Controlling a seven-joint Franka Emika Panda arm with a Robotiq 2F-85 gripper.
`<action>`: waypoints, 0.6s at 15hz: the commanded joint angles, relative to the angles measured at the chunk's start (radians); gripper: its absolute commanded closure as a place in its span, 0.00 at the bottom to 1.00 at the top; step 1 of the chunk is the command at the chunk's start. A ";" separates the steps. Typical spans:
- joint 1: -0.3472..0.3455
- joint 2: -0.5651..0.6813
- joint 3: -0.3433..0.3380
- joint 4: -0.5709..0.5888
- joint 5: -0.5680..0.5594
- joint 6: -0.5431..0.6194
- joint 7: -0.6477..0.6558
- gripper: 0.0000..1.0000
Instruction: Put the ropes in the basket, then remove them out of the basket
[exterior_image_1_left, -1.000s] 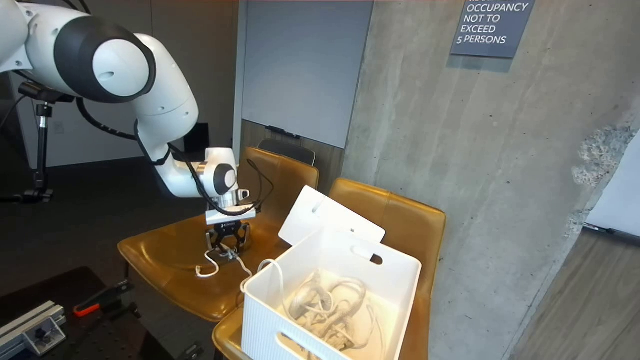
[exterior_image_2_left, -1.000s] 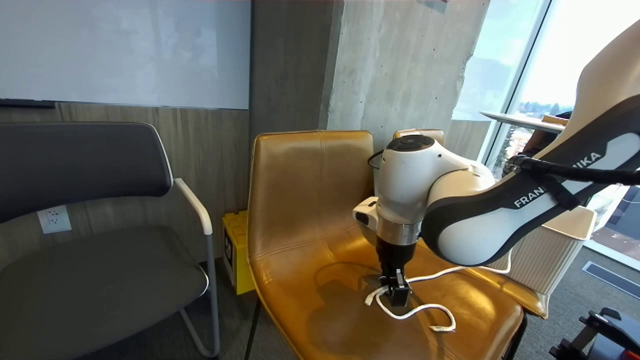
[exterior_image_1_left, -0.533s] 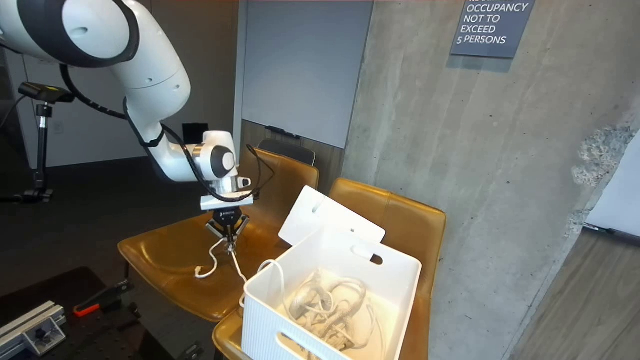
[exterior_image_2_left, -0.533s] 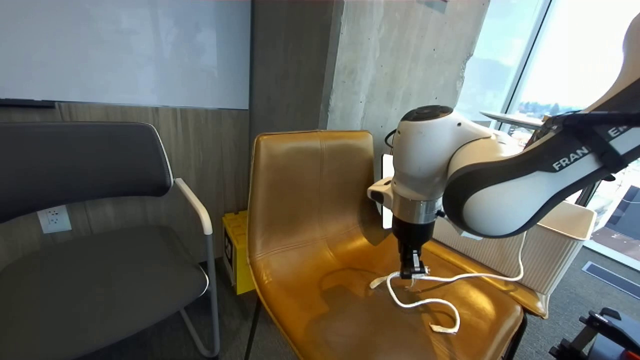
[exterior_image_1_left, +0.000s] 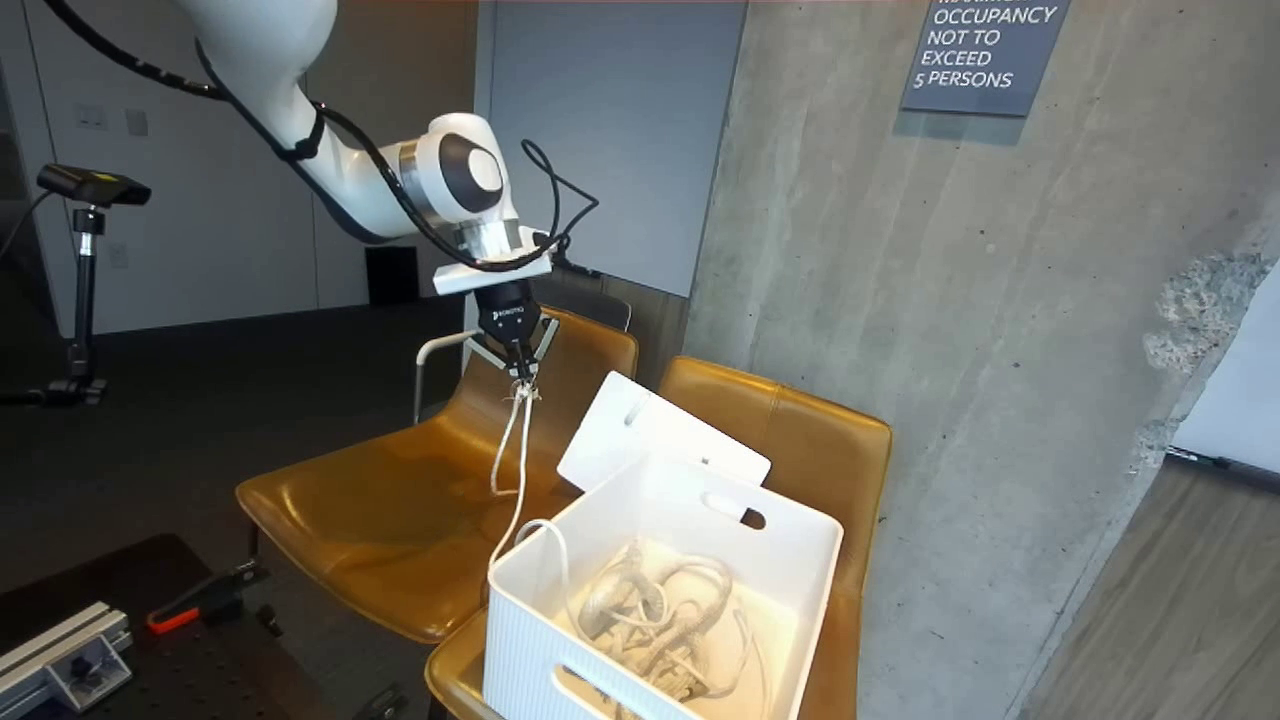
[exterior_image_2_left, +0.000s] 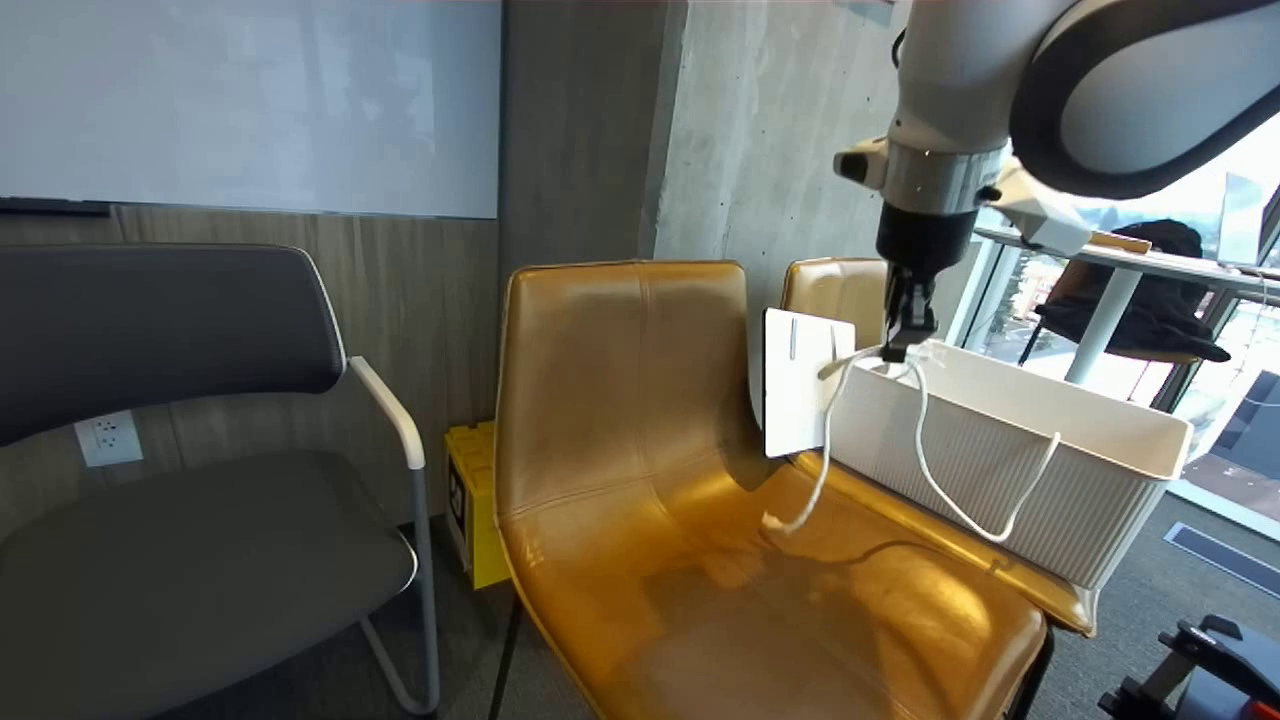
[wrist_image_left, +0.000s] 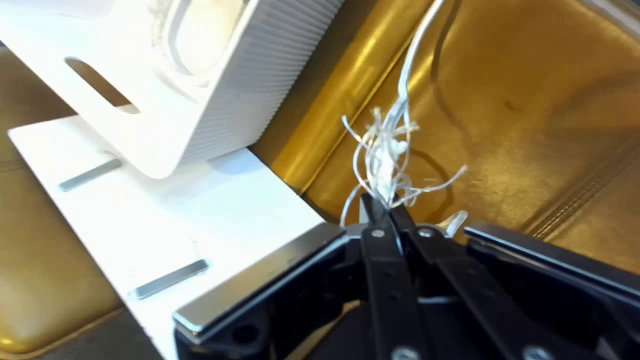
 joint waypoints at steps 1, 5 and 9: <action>-0.034 -0.127 -0.022 0.037 -0.072 -0.104 0.052 0.99; -0.108 -0.203 -0.049 0.159 -0.131 -0.222 0.039 0.99; -0.220 -0.195 -0.096 0.318 -0.118 -0.297 -0.043 0.99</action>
